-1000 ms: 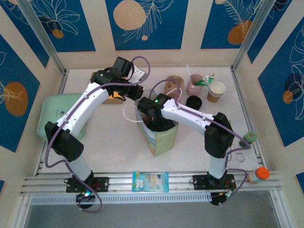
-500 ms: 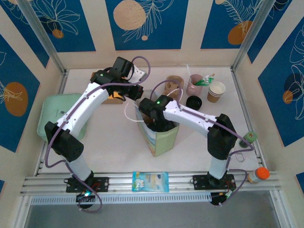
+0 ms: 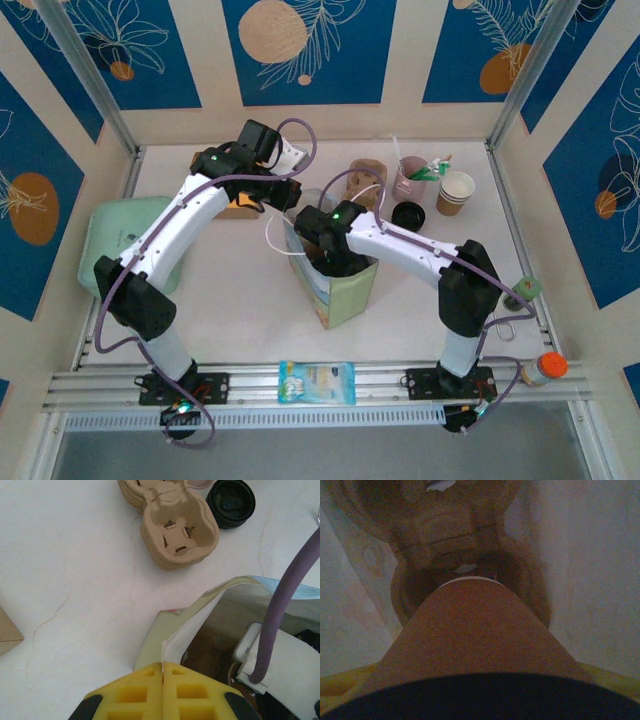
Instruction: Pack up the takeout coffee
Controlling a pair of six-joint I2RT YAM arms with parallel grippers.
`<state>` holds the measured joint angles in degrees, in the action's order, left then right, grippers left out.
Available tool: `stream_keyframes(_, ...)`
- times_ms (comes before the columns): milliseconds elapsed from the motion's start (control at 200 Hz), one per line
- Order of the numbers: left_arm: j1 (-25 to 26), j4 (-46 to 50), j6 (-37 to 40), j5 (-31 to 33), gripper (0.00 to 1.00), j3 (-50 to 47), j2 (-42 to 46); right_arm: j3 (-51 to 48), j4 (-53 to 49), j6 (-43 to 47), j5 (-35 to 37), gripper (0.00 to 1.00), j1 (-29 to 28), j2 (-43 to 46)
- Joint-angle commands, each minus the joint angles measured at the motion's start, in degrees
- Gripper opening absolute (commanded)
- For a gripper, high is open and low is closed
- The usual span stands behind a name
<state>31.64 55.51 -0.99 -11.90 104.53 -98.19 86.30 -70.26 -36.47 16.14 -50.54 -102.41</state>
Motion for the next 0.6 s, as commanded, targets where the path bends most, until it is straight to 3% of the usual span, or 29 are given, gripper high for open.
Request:
stream_keyframes(0, 0.27, 0.76, 0.91, 0.55, 0.00, 0.32, 1.16, -1.35, 0.36, -0.80, 0.76, 0.50, 0.35, 2.46)
stream_keyframes(590, 0.27, 0.49, 0.82, 0.49, 0.00, -0.87, 2.17, -3.07, 2.50, -0.57, 0.71, 0.49, 0.53, 2.25)
